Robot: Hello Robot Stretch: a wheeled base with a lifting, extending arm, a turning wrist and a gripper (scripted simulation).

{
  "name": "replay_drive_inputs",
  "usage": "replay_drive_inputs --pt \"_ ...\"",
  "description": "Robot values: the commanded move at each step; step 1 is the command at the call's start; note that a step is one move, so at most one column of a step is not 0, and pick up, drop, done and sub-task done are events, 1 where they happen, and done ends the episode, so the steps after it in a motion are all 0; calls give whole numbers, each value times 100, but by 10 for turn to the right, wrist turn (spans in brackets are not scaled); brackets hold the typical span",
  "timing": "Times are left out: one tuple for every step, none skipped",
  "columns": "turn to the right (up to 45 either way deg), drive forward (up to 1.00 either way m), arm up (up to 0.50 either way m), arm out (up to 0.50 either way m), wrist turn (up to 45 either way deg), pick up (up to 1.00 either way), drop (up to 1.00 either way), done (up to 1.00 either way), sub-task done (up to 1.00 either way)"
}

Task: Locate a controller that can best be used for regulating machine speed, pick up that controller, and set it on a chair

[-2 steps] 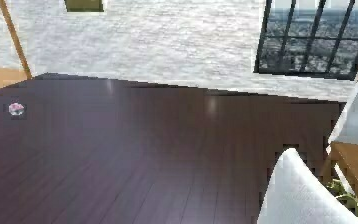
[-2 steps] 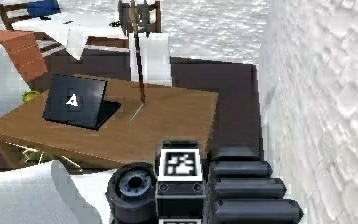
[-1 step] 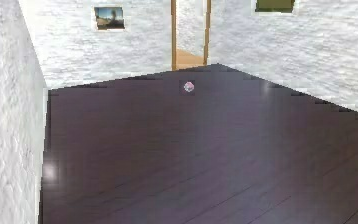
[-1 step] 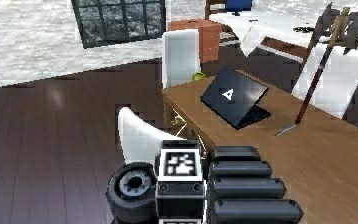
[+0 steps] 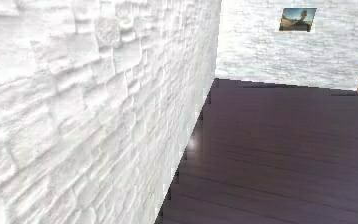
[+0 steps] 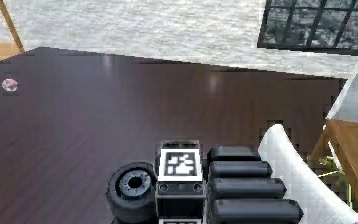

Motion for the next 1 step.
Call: replay_drive_inputs --pt "-150 0 0 0 0 0 0 0 0"
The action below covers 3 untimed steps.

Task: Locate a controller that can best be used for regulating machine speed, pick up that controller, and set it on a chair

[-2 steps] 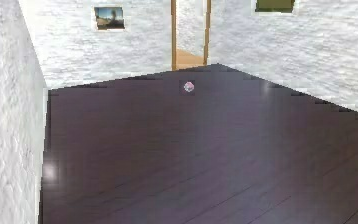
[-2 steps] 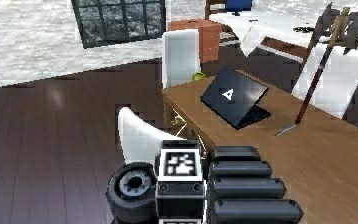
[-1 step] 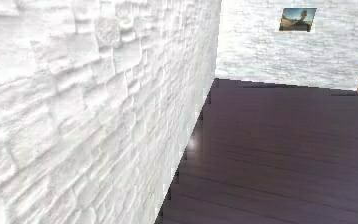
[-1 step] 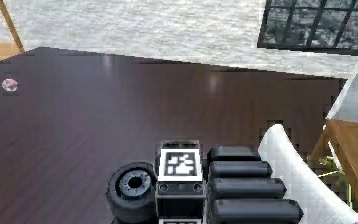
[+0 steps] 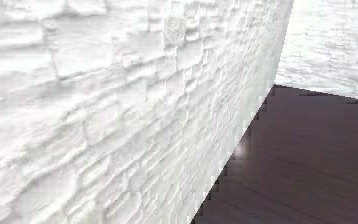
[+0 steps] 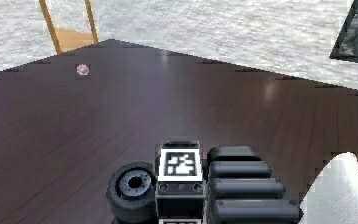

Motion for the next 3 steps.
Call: replay_drive_inputs --pt "450 0 0 0 0 0 0 0 0" --pt "450 0 0 0 0 0 0 0 0" --pt "30 0 0 0 0 0 0 0 0"
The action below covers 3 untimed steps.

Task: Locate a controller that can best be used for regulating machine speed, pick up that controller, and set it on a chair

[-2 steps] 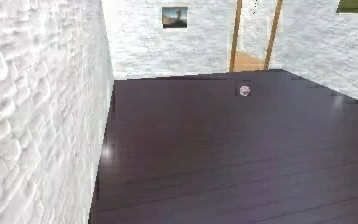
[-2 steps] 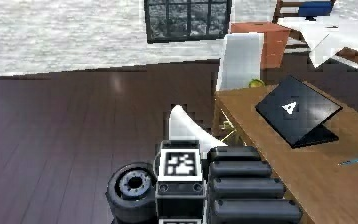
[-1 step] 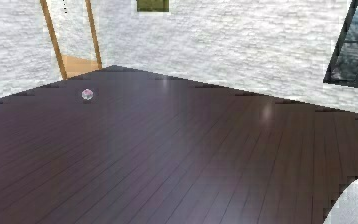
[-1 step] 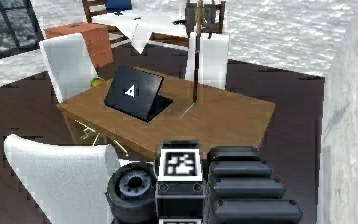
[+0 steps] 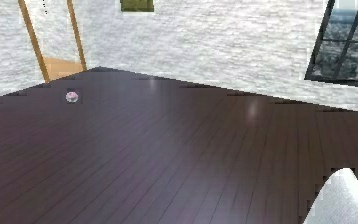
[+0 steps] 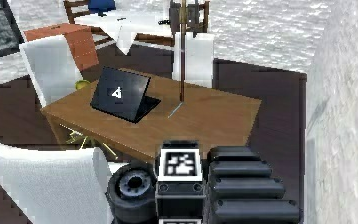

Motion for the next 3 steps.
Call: replay_drive_inputs --pt "0 0 0 48 0 0 0 0 0" --pt "0 0 0 0 390 0 0 0 0" --pt "0 0 -30 0 0 0 0 0 0"
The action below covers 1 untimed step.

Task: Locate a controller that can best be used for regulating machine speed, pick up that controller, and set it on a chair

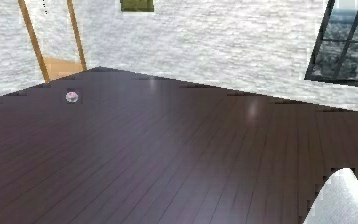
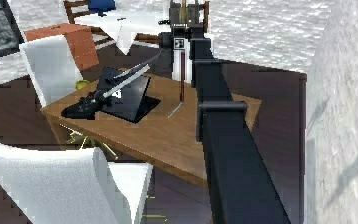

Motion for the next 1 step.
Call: replay_drive_inputs --pt "0 0 -50 0 0 0 0 0 0"
